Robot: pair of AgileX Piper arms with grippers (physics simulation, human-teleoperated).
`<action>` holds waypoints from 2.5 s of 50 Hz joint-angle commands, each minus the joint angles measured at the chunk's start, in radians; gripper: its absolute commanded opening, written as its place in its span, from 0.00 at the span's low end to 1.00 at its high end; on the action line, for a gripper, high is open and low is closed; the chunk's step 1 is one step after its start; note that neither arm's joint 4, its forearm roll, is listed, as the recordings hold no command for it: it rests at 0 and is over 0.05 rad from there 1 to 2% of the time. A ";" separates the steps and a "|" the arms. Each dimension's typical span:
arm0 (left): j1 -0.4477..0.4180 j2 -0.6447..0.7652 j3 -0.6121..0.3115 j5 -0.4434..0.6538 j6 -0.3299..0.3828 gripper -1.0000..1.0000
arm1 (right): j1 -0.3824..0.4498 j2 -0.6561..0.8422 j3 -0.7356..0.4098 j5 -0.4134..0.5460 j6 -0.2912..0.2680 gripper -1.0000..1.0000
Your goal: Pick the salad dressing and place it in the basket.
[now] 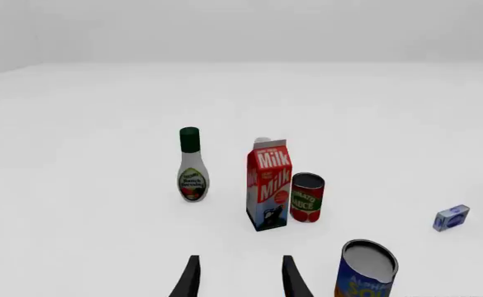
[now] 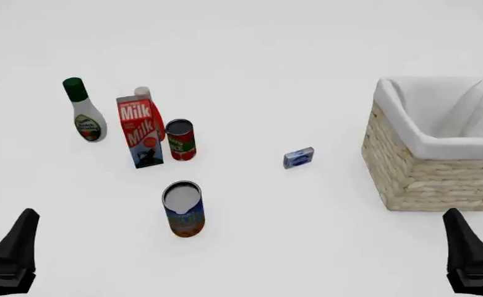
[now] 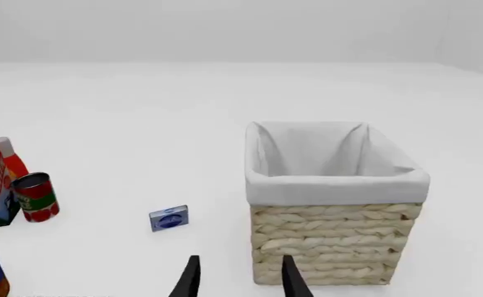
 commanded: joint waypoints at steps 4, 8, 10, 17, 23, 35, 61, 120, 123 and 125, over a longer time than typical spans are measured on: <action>-0.010 0.000 -0.008 0.001 0.009 1.00 | 0.008 0.001 -0.001 0.001 -0.003 1.00; -0.012 0.001 -0.009 -0.002 0.015 1.00 | 0.011 0.001 -0.001 0.002 -0.005 1.00; -0.013 0.001 -0.009 -0.002 0.015 1.00 | 0.011 0.000 -0.001 0.002 -0.004 1.00; -0.015 0.004 -0.015 0.001 0.021 1.00 | 0.019 0.001 -0.004 -0.001 -0.006 1.00; -0.013 0.048 -0.032 -0.037 0.019 1.00 | 0.023 0.001 -0.004 -0.002 -0.007 1.00; -0.011 0.595 -0.175 -0.403 0.120 1.00 | 0.038 0.015 0.000 -0.013 -0.003 1.00; 0.015 1.036 -0.655 -0.349 0.065 1.00 | 0.046 0.000 0.000 -0.006 0.005 1.00; 0.115 1.745 -1.373 -0.160 0.085 1.00 | 0.067 0.001 0.000 -0.004 0.007 1.00; 0.117 1.762 -1.394 -0.146 0.070 1.00 | 0.067 0.002 0.000 -0.004 0.005 1.00; 0.126 1.777 -1.410 -0.140 0.069 1.00 | 0.068 0.002 0.000 -0.003 0.005 1.00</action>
